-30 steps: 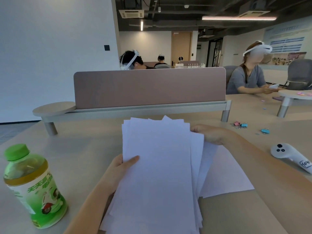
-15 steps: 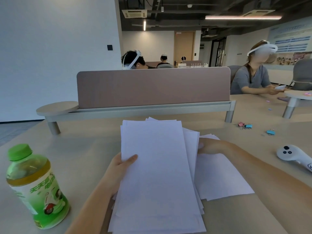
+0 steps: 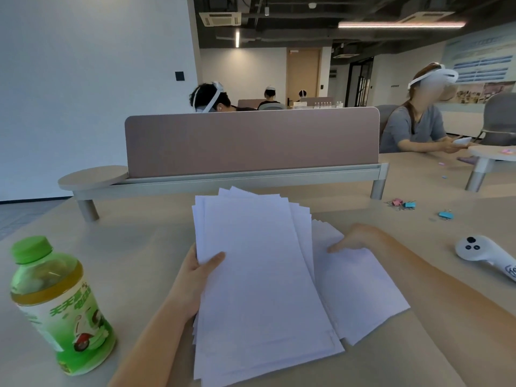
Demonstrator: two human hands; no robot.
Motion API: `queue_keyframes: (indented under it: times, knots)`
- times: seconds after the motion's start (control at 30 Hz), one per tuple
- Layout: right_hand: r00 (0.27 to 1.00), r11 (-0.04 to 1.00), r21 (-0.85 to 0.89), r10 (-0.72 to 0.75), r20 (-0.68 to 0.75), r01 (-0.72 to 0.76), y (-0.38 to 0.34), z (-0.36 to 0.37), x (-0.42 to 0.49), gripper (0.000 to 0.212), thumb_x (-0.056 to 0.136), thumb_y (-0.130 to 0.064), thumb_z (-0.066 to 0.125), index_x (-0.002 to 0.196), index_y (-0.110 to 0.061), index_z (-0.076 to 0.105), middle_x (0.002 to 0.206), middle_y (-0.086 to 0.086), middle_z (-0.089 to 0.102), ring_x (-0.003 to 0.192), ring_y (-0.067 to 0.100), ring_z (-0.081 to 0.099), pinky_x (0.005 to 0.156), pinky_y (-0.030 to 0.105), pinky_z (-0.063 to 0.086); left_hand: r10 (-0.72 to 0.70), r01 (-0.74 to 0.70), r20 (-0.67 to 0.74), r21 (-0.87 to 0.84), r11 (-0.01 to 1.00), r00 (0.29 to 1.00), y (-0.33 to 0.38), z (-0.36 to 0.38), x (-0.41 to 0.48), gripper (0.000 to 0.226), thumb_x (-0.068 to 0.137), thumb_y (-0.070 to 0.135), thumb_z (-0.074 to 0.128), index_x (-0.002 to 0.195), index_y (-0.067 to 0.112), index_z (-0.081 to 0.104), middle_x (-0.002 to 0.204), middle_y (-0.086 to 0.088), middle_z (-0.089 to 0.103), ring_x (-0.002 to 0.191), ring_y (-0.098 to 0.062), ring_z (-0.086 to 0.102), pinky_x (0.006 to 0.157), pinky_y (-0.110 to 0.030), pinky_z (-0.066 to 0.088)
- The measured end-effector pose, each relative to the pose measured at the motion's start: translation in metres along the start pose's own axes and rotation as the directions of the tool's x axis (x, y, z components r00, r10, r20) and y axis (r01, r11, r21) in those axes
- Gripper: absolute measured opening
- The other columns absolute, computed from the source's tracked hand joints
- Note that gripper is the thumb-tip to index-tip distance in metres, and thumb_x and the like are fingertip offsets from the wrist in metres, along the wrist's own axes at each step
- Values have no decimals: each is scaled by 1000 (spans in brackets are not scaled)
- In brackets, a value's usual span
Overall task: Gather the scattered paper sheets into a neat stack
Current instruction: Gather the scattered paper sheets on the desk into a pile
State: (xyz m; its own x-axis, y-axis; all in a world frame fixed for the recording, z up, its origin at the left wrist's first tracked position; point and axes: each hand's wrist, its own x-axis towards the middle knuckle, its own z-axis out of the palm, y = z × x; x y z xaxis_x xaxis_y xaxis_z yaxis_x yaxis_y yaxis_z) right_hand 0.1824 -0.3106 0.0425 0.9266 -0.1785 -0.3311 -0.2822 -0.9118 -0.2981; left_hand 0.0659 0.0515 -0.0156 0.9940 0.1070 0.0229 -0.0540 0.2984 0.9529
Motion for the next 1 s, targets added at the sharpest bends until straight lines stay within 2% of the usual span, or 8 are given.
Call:
queue_keyframes:
  times: [0.1,0.2,0.33,0.5,0.63,0.73,0.9,1.0]
  knots:
    - [994,1000,-21,18,111,-16,-7,-7,-13,70,74,-46,84,130,-10,59,123,9,63,110,27,63,86,30,48,7,-7,-1,15,1000,1000,-2,0,-1,39,98,6,68,137,9,63,129,-16,76,114,-42,74,95,-58,59]
    - [991,999,27,-39,132,35,-10,-5,-12,74,79,-44,81,141,-11,57,143,8,58,129,29,57,105,35,47,-9,9,-9,16,1000,1000,0,0,-4,34,99,6,65,133,6,66,126,-18,77,113,-42,74,97,-59,58]
    - [974,933,329,-196,116,149,-8,-2,-9,55,86,-32,75,136,-19,59,137,5,62,128,29,58,107,43,47,-2,3,-21,21,1000,1000,1,2,-3,32,99,6,66,131,5,67,124,-17,78,108,-39,76,92,-54,61]
    - [914,652,735,-390,114,187,-5,8,-26,39,93,-19,71,131,-14,62,133,8,68,124,30,64,109,48,47,-20,20,-21,-39,999,1000,1,2,-4,34,97,9,69,131,6,68,123,-16,79,111,-41,75,97,-57,59]
    - [868,378,901,-497,2,215,-15,29,-50,34,97,-10,64,131,-8,67,121,6,76,99,18,77,88,33,59,-7,4,-42,-57,998,999,0,1,-3,48,85,20,77,131,8,69,127,-17,77,115,-42,73,102,-64,54]
    - [848,136,983,-530,-32,122,-27,42,-56,39,102,-14,52,138,-1,61,131,16,70,105,24,75,90,35,60,-20,16,-57,-77,997,998,-2,0,-1,37,95,16,73,131,11,68,128,-15,77,115,-40,73,103,-63,53]
    - [808,288,947,-587,60,139,-61,55,-69,43,102,-53,45,126,-27,70,123,-8,75,111,8,72,99,31,52,-62,57,-65,-85,995,996,-1,-2,0,38,99,11,67,137,10,61,130,-16,75,118,-42,71,102,-64,53]
    - [866,424,881,-499,32,212,-54,50,-57,59,94,-71,41,127,-30,67,132,2,71,119,18,65,111,41,45,-48,44,-68,-55,997,997,-1,-2,0,42,97,6,68,138,6,57,131,-17,74,118,-43,71,98,-60,57]
